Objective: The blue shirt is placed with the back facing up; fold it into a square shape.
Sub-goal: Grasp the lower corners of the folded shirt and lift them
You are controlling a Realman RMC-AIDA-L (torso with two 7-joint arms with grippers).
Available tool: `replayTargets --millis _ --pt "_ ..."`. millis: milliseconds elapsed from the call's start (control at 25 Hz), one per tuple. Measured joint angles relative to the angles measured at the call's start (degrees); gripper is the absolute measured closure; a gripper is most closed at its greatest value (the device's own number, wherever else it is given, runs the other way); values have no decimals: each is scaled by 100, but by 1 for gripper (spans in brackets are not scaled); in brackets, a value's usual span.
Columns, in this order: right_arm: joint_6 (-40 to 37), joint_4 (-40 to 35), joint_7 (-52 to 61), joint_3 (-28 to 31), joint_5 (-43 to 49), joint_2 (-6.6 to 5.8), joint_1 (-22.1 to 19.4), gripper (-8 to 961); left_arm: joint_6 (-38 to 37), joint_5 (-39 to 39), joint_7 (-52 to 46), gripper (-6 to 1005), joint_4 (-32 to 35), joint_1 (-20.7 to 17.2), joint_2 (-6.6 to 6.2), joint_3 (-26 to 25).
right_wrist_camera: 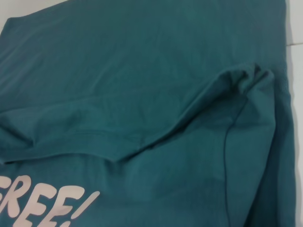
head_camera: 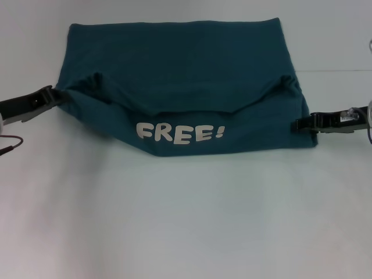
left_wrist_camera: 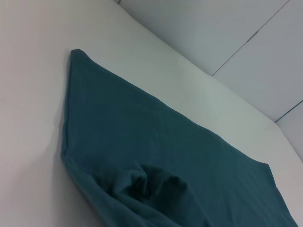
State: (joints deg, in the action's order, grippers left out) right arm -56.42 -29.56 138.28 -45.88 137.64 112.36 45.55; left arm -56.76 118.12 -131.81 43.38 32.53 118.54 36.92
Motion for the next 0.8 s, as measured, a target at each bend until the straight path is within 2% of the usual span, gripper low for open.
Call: replayTargets --millis 320,720,800 --pt "385 164 4 -138 -1 95 81 543 43 0 5 965 -49 48 2 0" --pt "329 216 42 -158 -19 79 135 555 69 0 31 963 -49 52 2 0" --pt "320 217 113 -159 -5 76 133 633 69 0 31 963 -49 52 2 0"
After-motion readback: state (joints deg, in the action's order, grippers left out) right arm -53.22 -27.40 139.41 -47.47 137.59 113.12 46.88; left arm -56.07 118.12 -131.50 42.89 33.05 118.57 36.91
